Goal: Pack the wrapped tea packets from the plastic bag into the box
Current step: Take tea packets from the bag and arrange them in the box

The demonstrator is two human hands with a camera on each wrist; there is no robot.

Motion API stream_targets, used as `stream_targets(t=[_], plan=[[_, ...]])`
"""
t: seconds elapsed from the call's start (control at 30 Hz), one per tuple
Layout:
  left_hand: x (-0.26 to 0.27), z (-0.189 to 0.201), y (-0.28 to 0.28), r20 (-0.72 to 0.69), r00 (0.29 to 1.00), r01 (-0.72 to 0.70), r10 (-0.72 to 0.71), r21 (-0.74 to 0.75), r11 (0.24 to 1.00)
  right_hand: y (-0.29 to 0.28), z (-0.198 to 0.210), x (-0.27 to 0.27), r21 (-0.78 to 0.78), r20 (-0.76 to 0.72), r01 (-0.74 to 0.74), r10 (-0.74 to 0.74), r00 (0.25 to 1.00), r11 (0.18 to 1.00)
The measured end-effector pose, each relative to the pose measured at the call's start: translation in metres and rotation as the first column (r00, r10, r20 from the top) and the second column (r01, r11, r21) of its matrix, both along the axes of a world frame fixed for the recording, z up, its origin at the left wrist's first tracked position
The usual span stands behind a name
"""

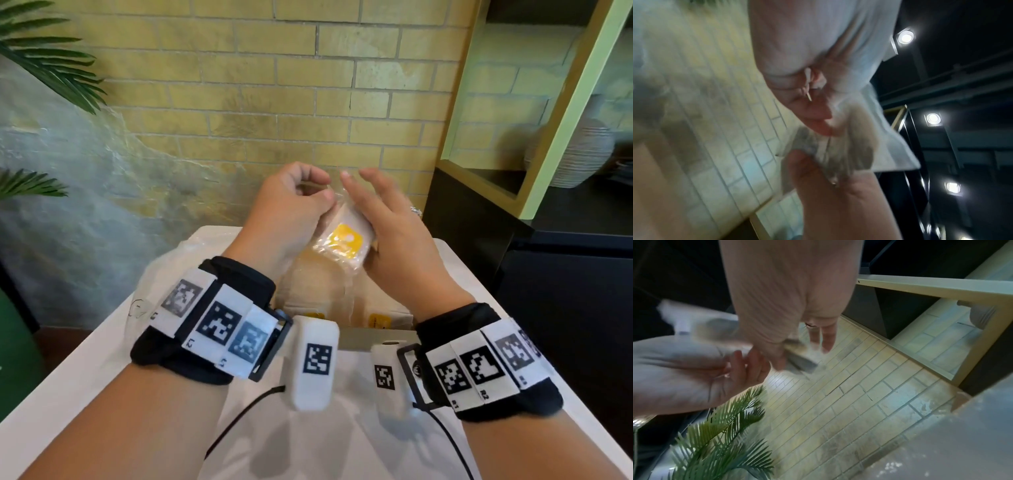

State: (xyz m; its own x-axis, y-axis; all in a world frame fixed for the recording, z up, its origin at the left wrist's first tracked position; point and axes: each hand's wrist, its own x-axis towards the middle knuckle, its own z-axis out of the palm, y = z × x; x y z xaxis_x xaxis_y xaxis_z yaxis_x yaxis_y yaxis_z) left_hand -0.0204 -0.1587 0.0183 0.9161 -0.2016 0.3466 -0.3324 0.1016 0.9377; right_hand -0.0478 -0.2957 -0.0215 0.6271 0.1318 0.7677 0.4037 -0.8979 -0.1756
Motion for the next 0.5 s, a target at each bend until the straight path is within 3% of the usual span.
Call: stream_targets(t=[0.1, 0.23, 0.33, 0.5], plan=[[-0.002, 0.001, -0.007, -0.082, 0.994, 0.074, -0.077, -0.030, 0.997, -0.005, 0.001, 0.000, 0.101, 0.018, -0.007, 0.005, 1.000, 0.995], [-0.003, -0.001, -0.010, -0.151, 0.980, 0.116, -0.128, -0.086, 0.990, -0.008, 0.005, -0.001, 0.423, -0.163, -0.031, 0.110, 0.980, 0.906], [0.001, -0.007, -0.010, -0.072, 0.997, 0.041, -0.038, 0.042, 0.998, -0.011, 0.010, 0.000, 0.648, -0.235, -0.029, 0.236, 0.943, 0.761], [0.007, -0.020, -0.008, 0.055, 0.996, 0.057, -0.070, 0.207, 0.977, -0.015, 0.015, -0.002, 0.780, -0.218, -0.077, 0.385, 0.897, 0.621]])
